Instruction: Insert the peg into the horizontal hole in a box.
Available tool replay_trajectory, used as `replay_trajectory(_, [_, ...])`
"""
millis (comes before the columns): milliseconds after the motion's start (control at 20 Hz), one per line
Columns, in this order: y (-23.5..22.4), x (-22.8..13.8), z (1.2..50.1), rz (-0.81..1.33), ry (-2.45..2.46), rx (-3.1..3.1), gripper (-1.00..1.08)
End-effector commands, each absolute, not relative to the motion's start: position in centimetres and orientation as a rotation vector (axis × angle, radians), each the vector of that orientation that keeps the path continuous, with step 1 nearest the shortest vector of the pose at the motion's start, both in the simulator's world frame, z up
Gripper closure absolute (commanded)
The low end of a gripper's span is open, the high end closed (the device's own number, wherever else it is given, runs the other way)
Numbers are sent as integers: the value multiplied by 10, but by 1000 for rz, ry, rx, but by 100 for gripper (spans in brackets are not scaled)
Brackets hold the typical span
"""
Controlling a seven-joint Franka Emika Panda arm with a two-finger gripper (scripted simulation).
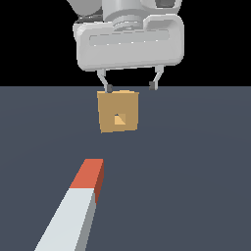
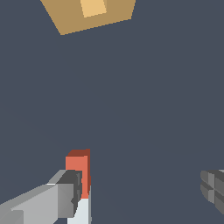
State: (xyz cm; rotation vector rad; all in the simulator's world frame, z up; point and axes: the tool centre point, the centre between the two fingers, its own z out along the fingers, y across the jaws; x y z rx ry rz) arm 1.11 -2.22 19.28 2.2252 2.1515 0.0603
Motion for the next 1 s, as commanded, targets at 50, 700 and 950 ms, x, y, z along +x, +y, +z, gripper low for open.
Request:
replay_trajectory(50, [-23, 11, 193, 60, 2151, 2225, -92])
replay_trajectory(700, [-83, -21, 148, 39, 2171, 2230, -92])
replay_trajectory(950, [-127, -43, 116, 23, 2185, 2233, -92])
